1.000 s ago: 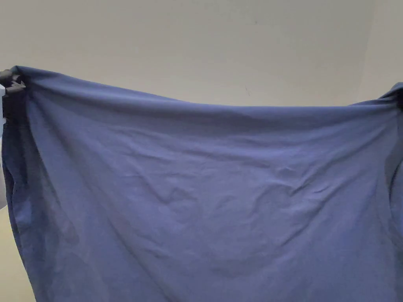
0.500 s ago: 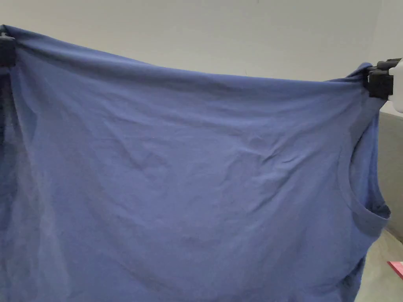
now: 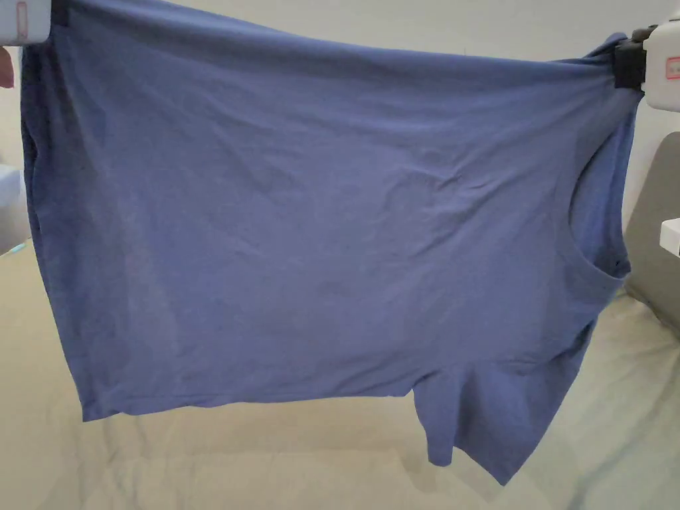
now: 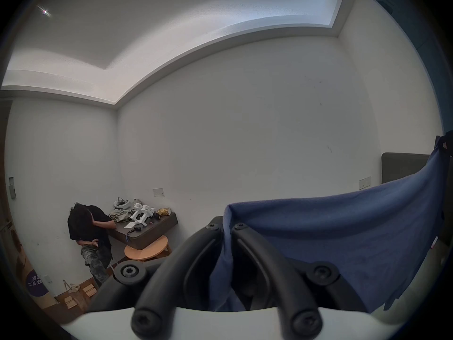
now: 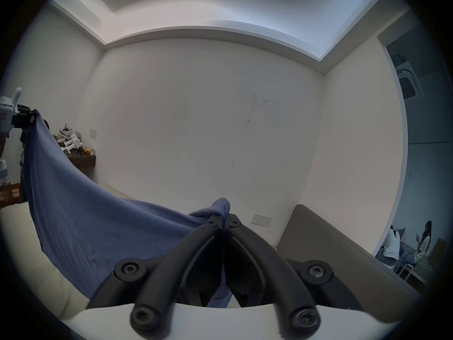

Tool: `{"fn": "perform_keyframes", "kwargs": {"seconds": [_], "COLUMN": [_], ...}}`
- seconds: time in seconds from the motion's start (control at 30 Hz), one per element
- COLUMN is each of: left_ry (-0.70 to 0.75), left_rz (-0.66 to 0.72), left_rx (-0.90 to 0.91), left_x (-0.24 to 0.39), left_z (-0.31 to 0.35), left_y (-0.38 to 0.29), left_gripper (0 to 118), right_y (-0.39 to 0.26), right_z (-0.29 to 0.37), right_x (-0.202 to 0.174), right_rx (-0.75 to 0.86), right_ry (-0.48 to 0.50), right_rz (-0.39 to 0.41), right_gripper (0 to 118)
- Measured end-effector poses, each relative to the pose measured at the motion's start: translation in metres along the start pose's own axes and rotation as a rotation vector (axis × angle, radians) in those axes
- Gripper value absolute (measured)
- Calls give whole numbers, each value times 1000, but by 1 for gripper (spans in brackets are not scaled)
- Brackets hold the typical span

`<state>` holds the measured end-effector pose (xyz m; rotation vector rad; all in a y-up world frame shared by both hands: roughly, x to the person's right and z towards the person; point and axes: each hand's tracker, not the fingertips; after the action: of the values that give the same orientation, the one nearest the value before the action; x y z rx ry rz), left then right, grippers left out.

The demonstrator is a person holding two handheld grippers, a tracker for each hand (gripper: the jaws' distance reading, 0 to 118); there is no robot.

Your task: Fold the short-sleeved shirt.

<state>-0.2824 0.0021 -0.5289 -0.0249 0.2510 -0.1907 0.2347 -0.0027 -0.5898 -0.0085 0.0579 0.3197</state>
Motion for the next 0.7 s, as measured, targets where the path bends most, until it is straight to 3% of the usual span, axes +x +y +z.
{"fn": "perform_keyframes", "kwargs": {"seconds": [0.13,0.37,0.63,0.7], "left_ry": [12,-9,-100,-133], "left_rz": [-29,-54,-189,-224], "left_rx": [-12,-82,-351,-432], "left_x": [5,11,40,43], "left_z": [-18,-16,70,101], "left_y": [-22,-113,-281,-326], "left_gripper": [1,1,1,1], "right_y": [-19,-102,-237,-270], "right_z": [-20,-17,64,95], "right_x": [-14,-45,-95,-105], "right_rx": [-16,-127,-311,-365], "right_ry": [-9,68,173,239], "right_rz": [20,72,68,84], "right_gripper": [3,3,3,3]}}
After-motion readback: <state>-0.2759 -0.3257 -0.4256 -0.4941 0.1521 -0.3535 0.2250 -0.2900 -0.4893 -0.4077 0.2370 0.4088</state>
